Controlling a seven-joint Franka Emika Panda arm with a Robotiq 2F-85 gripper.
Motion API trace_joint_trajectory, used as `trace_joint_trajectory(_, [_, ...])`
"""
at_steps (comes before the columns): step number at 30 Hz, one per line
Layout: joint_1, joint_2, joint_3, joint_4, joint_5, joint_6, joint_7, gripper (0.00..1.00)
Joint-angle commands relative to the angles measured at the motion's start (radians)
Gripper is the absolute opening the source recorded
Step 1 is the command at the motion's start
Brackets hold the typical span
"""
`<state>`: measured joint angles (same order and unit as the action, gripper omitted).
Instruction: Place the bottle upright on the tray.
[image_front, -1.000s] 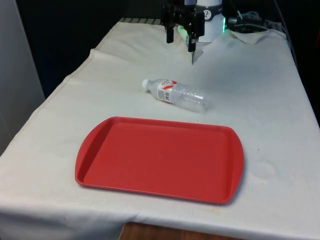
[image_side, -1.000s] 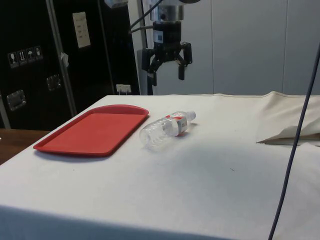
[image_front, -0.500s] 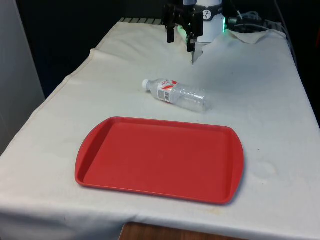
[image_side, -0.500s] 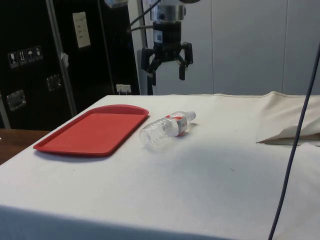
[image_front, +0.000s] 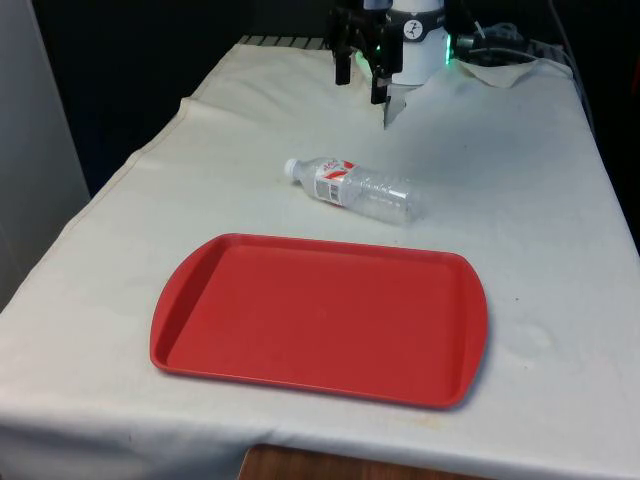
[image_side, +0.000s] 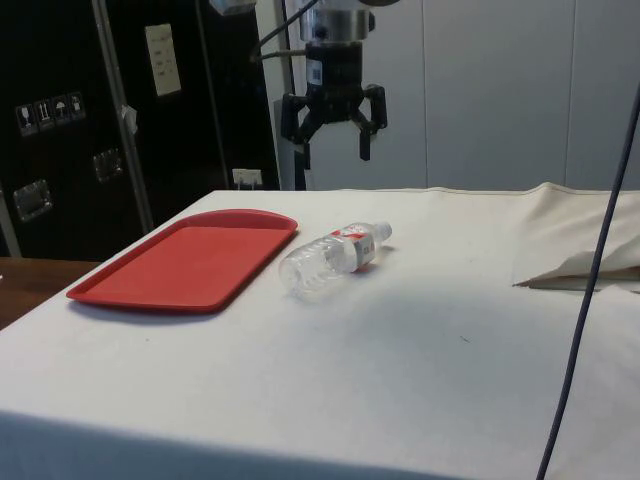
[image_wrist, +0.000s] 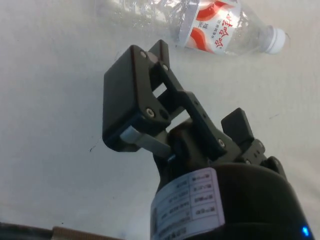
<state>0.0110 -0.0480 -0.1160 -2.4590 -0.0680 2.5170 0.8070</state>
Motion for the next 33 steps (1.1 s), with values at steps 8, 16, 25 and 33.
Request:
trace_joint_trajectory(8, [-0.002, 0.005, -0.002, 0.006, -0.008, 0.002, 0.044, 1.0])
trace_joint_trajectory(16, [-0.002, 0.01, -0.004, 0.013, -0.008, 0.001, 0.083, 1.0])
trace_joint_trajectory(25, [-0.002, 0.013, -0.004, 0.018, -0.01, 0.002, 0.13, 1.0])
trace_joint_trajectory(33, [-0.002, 0.014, -0.005, 0.019, -0.011, 0.002, 0.177, 1.0])
